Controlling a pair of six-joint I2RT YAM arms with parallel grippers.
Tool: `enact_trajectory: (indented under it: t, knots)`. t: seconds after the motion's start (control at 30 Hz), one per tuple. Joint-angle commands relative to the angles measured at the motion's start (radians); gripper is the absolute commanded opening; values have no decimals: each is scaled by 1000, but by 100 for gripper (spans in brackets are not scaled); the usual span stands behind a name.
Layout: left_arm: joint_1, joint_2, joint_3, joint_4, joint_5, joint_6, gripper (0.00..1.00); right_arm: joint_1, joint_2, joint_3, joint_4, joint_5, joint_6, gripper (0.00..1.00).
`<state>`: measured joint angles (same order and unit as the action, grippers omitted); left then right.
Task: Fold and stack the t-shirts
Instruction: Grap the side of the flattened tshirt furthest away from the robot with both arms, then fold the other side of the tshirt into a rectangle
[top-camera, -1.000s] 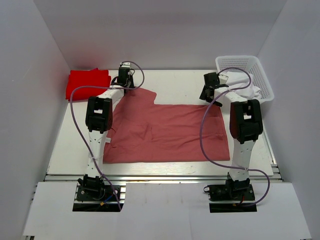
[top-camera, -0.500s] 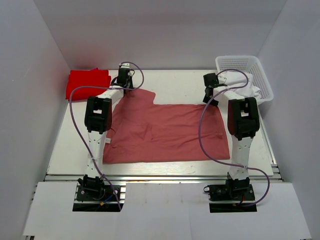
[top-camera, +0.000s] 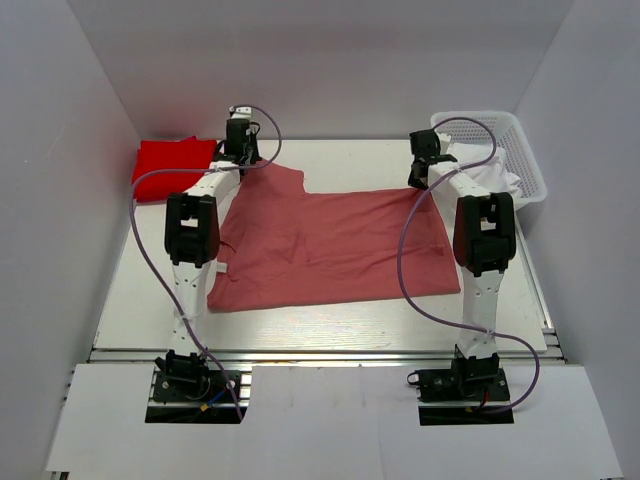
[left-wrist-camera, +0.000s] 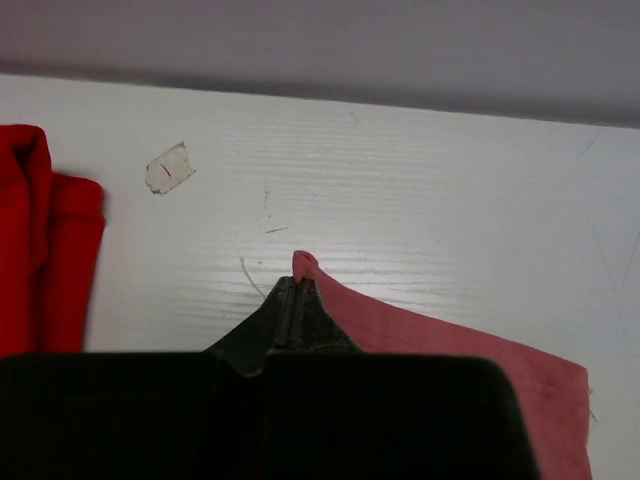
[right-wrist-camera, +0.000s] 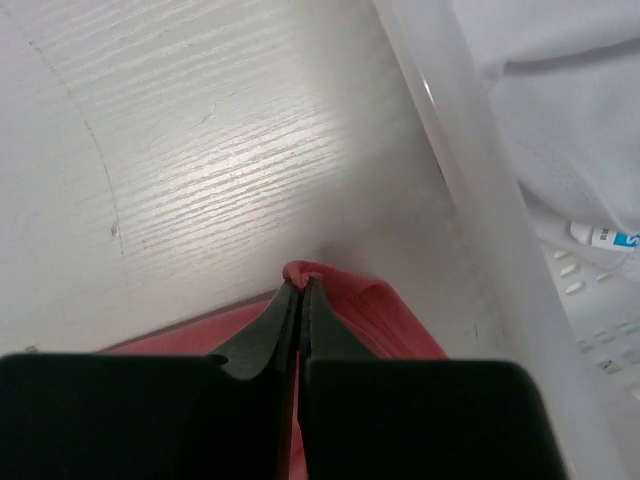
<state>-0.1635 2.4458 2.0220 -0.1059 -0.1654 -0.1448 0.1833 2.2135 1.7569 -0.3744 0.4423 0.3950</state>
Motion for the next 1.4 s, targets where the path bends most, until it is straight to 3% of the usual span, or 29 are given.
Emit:
enact_trajectory:
  t: [0.0,0.4,0.63,0.97,1.37]
  knots:
    - [9,-117,-44,81,47,53,0,2,-44,24,43,7,-50,0]
    - [-11,-405,-461,235,185,145,0,2,-167,-129,100,-54,-81,0]
    - [-11,-619,-730,281,198,79,0,8,-314,-296,176,-86,-84,0]
    - [-11,-1039,-1158,321,182,-48,0,4,-500,-491,209,-70,-84,0]
    - [-11,-1395,-1439,236,190,-219,0,-2,-603,-574,181,-36,-70,0]
